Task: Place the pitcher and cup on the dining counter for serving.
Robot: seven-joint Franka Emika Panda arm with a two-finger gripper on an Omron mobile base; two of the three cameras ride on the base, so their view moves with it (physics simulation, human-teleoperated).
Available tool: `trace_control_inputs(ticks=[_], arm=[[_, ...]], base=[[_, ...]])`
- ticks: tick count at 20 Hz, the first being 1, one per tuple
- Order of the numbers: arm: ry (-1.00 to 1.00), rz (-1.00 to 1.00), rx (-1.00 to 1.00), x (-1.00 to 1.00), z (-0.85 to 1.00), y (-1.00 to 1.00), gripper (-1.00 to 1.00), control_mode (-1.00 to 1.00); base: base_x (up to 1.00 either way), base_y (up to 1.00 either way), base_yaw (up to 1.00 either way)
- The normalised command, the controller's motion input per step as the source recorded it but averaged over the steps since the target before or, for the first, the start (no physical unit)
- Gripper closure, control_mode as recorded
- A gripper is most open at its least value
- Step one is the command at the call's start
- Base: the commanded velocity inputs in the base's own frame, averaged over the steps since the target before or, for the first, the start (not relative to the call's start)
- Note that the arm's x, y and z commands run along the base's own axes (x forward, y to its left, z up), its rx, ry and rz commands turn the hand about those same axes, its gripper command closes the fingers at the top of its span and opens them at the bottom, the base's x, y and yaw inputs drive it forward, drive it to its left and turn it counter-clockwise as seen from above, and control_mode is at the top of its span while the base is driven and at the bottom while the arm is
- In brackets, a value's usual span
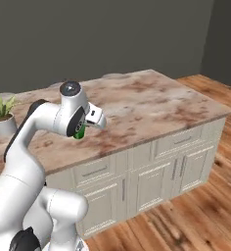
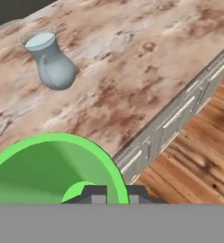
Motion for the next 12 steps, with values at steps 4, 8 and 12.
trace_control_inputs(ticks=[4, 8, 12], arm=[[0.00, 0.00, 0.00, 0.00, 0.00, 0.00, 1.00, 1.00], [0.00, 0.00, 0.00, 0.00, 0.00, 0.00, 1.00, 1.00], [0.00, 0.00, 0.00, 0.00, 0.00, 0.00, 1.00, 1.00]], base=[[0.77, -0.97, 0.56], [0.70, -1.00, 0.48], [0.73, -1.00, 0.47]])
